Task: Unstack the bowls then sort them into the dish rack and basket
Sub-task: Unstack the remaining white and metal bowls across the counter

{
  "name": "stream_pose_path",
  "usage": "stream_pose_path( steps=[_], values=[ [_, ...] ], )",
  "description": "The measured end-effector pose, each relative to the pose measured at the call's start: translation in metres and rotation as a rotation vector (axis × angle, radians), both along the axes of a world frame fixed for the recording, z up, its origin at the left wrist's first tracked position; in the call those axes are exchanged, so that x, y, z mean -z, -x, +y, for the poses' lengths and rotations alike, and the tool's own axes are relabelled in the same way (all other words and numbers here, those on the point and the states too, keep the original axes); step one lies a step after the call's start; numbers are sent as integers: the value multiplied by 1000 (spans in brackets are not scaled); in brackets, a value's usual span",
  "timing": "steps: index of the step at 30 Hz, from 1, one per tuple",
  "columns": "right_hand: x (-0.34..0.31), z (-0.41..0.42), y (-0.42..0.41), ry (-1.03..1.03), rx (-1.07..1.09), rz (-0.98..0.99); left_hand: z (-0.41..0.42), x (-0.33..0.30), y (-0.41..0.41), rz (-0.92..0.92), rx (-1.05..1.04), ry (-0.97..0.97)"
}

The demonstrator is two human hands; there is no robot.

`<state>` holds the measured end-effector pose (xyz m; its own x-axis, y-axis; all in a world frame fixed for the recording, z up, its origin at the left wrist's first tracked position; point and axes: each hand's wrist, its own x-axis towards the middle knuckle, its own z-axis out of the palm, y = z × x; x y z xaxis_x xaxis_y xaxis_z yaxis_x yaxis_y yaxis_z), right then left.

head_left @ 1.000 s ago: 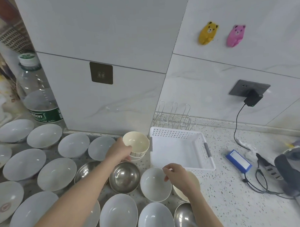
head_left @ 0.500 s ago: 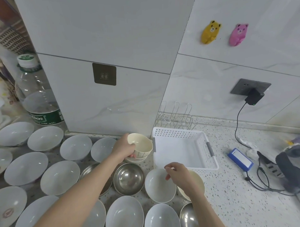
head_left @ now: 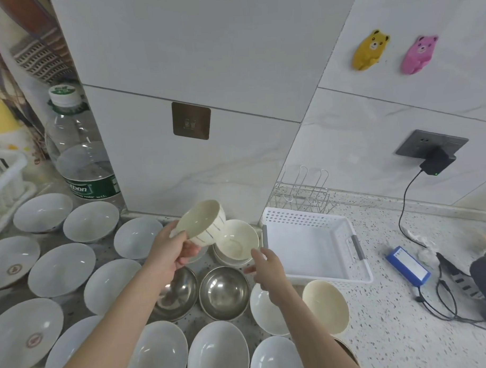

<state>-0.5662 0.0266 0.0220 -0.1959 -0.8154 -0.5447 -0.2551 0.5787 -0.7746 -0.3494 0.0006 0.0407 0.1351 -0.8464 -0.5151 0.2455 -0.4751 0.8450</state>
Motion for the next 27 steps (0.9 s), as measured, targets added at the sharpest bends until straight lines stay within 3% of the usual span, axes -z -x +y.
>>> stream_pose_path(
  steps=[3,6,14,21,27],
  values=[
    [2,-10,-12,4,-8,48,9,4,-11,246,-104,-89],
    [6,-17,-20,-5,32,84,19,8,-15,373,-171,-139],
    [13,-22,-33,-39,160,46,33,16,-26,381,-217,-200],
    [1,-13,-29,107,207,-33,41,14,-25,336,-224,-175],
    [-14,13,4,152,377,-226,53,7,-8,297,-185,-156]
  ],
)
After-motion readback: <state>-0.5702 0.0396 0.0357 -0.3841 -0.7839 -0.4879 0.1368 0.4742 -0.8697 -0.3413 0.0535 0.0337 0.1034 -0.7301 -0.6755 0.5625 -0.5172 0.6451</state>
